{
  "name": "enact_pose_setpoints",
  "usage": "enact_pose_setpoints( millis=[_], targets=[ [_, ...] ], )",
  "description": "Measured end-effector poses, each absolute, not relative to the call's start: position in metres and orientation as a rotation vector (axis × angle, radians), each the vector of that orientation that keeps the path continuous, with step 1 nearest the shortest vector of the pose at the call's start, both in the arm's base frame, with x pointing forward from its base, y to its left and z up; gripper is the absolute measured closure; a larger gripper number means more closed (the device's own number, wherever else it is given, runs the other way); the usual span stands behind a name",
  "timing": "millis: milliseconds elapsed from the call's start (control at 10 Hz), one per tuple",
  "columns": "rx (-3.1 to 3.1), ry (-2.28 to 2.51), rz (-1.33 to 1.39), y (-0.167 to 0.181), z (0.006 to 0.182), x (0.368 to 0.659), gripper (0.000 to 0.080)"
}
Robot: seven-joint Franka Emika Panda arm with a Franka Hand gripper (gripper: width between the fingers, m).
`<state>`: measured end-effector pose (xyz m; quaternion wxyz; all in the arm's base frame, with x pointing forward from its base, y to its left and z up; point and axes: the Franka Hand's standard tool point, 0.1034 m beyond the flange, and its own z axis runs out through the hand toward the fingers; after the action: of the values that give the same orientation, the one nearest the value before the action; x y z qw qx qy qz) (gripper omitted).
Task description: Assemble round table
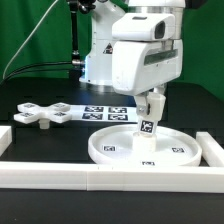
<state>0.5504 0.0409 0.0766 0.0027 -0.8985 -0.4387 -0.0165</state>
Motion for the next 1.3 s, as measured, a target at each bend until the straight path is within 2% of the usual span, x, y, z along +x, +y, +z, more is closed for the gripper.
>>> enact_pose_setpoints(
  millis=[500,900,1300],
  targets=[
    [-2.987,-0.902,-0.058,0.0415,0.0767,0.5509,0.0392],
    [-3.070,-0.125,-0.119,0.0372,0.0761,0.5534,0.0392],
    [-3.044,0.335,-0.123,0.0349,0.0760,0.5515,0.0392]
  ],
)
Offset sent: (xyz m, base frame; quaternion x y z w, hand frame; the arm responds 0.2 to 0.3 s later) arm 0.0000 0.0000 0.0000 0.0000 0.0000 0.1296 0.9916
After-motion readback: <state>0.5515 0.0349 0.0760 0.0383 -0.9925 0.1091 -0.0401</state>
